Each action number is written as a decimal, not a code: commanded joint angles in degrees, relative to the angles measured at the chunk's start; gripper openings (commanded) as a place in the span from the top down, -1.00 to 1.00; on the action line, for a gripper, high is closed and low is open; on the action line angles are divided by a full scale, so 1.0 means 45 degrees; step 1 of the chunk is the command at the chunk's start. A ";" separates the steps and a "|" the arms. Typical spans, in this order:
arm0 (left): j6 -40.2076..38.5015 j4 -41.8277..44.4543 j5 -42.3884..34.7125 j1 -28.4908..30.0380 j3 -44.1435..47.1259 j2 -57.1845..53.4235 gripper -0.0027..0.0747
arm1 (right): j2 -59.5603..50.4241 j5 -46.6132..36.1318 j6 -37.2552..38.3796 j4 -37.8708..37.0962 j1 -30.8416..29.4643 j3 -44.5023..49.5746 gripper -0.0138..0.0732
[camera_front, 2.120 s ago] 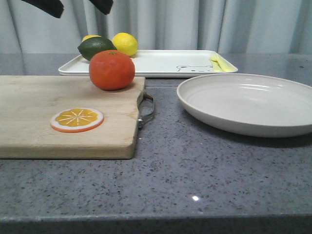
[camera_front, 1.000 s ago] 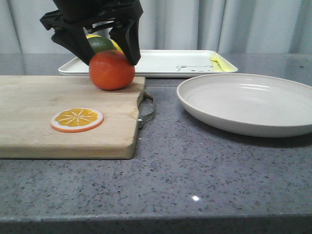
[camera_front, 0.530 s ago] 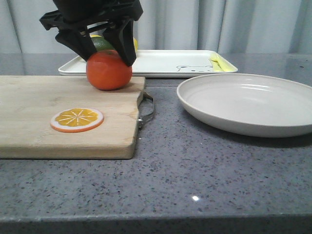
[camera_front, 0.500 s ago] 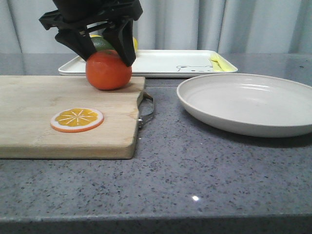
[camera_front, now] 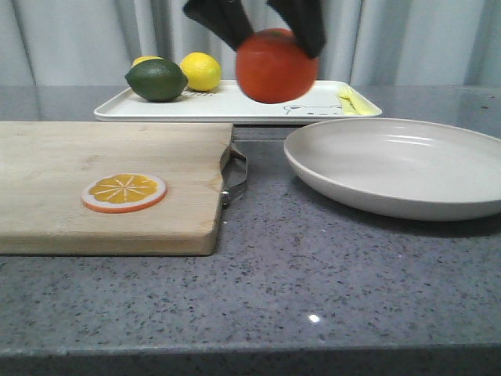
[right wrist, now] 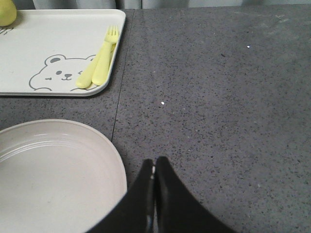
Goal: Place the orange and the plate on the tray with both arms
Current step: 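Lift the orange with the left gripper and carry it over the plate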
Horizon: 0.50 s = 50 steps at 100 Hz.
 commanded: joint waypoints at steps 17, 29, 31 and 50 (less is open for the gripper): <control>0.0016 -0.0336 -0.0656 -0.1228 -0.1378 0.0626 0.03 | -0.0010 -0.0977 0.0008 -0.0035 -0.0020 -0.0435 0.81; 0.0016 -0.0786 -0.0782 -0.1422 -0.1552 0.0965 0.03 | -0.0010 -0.0977 0.0008 -0.0035 -0.0020 -0.0435 0.81; 0.0016 -0.0786 -0.0847 -0.1448 -0.1552 0.1026 0.03 | -0.0010 -0.0977 0.0008 -0.0035 -0.0020 -0.0435 0.81; 0.0016 -0.0810 -0.1225 -0.1482 -0.1552 0.1222 0.03 | -0.0010 -0.0977 0.0008 -0.0035 -0.0020 -0.0435 0.81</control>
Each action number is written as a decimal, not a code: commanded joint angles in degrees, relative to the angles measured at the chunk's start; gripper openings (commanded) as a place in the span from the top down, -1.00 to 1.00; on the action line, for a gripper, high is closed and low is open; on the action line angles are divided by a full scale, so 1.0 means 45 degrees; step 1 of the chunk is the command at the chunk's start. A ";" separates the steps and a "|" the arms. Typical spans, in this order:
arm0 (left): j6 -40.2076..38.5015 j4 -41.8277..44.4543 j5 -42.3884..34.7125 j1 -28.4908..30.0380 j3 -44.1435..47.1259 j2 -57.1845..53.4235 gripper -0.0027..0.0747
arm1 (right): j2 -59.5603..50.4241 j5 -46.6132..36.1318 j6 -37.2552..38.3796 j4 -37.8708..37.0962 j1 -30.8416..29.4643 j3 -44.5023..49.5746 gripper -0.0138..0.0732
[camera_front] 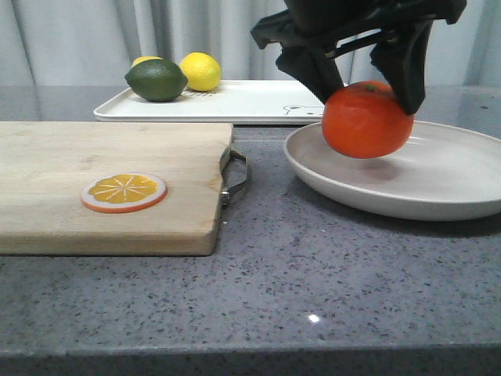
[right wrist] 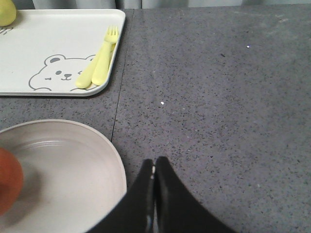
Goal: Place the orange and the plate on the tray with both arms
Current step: 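Lift the orange with the left gripper and carry it over the plate, then lower the orange onto the plate, open the left gripper, withdraw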
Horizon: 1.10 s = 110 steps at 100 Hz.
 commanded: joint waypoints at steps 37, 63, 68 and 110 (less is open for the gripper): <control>0.0019 -0.0446 -0.0807 -0.0127 -0.0472 -0.0131 0.03 | -0.0010 -0.0977 0.0008 -0.0035 -0.0020 -0.0435 0.81; 0.0125 -0.0468 -0.0870 -0.0127 -0.0472 -0.0108 -0.29 | -0.0010 -0.0977 0.0008 -0.0035 -0.0020 -0.0435 0.81; 0.0125 -0.0475 -0.0870 -0.0127 -0.0472 -0.0108 -0.46 | -0.0010 -0.0977 0.0008 -0.0035 -0.0020 -0.0435 0.81; 0.0125 -0.0475 -0.0620 -0.0078 -0.0472 -0.0798 -0.64 | -0.0010 -0.0977 0.0008 -0.0035 -0.0020 -0.0435 0.81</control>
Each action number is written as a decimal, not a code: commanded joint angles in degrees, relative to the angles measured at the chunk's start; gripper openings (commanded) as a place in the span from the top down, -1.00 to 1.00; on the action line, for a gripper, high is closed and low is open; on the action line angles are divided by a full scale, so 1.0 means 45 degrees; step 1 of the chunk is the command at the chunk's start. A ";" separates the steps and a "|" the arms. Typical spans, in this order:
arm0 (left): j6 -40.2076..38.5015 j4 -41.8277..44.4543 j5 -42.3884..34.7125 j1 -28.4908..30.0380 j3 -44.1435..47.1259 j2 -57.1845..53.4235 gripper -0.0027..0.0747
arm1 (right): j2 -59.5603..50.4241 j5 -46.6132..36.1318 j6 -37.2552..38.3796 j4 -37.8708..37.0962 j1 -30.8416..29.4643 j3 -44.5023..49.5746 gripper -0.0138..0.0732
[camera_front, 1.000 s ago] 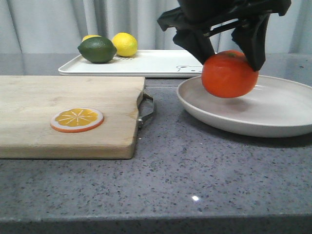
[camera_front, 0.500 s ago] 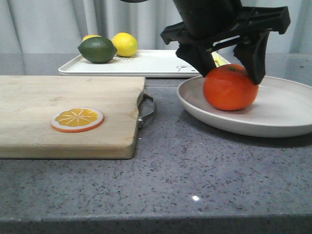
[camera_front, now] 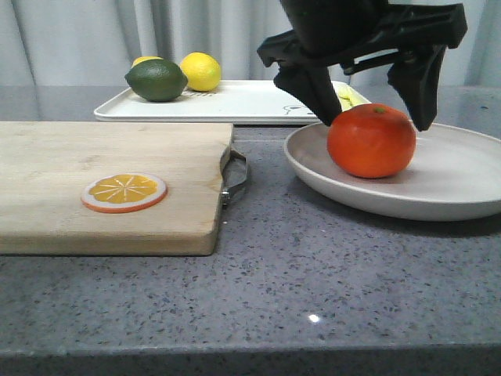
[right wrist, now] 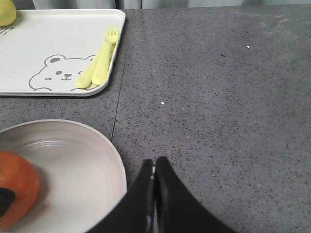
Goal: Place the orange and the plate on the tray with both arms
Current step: 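Lower the orange onto the plate, open the left gripper, withdraw, then move the right gripper down to grip the plate's rim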
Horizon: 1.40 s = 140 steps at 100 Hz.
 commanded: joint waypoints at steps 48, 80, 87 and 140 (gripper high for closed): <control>0.0000 0.0489 0.0458 0.0365 0.0097 -0.3469 0.53 | -0.0010 -0.1069 0.0008 -0.0035 -0.0007 -0.0435 0.81; 0.0000 0.0708 -0.0603 0.1336 0.3221 -0.6407 0.98 | 0.0165 0.0828 0.0008 -0.0035 0.0259 -0.0895 0.81; 0.0000 0.0708 -0.0778 0.1516 0.4058 -0.7220 0.98 | 0.0330 0.1483 0.0008 -0.0035 0.0259 -0.1268 0.81; -0.0157 0.0758 -0.3130 0.2948 1.0829 -1.3955 0.98 | 0.4168 0.6099 -0.0066 0.0559 0.0259 -0.5099 -0.12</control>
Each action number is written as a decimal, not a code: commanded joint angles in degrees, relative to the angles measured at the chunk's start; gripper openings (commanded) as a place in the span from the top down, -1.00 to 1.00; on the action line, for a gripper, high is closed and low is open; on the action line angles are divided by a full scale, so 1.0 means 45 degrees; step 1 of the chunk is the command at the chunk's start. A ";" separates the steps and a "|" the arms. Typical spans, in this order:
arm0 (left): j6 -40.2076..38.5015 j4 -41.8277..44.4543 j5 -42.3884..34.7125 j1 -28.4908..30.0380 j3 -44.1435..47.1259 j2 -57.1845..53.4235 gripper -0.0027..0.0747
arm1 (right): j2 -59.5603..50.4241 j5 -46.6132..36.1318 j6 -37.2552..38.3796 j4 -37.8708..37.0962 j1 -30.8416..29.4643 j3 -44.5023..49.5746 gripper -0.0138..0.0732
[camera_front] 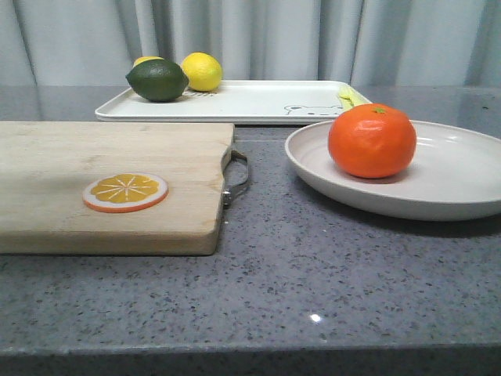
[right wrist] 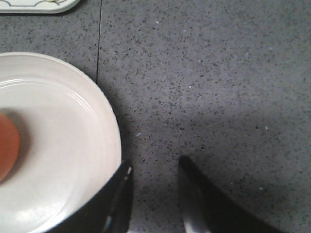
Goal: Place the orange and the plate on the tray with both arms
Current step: 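Move the right gripper down to grip the plate's rim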
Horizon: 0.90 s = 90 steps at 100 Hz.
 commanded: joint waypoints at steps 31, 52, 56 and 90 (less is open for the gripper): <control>-0.0299 -0.0104 -0.1465 0.0562 0.2829 -0.4202 0.98 | 0.2711 0.1216 -0.1220 0.1827 -0.0026 -0.2310 -0.12; -0.0588 -0.0104 -0.1564 0.0562 0.3131 -0.4632 0.98 | 0.3784 0.1215 -0.1229 0.1965 -0.0026 -0.2409 -0.12; -0.0588 -0.0104 -0.1591 0.0562 0.3131 -0.4632 0.98 | 0.3919 0.1215 -0.1229 0.1965 -0.0026 -0.2409 -0.12; -0.0588 -0.0104 -0.1591 0.0562 0.3131 -0.4632 0.98 | 0.4270 0.1155 -0.1229 0.2094 -0.0040 -0.2409 0.36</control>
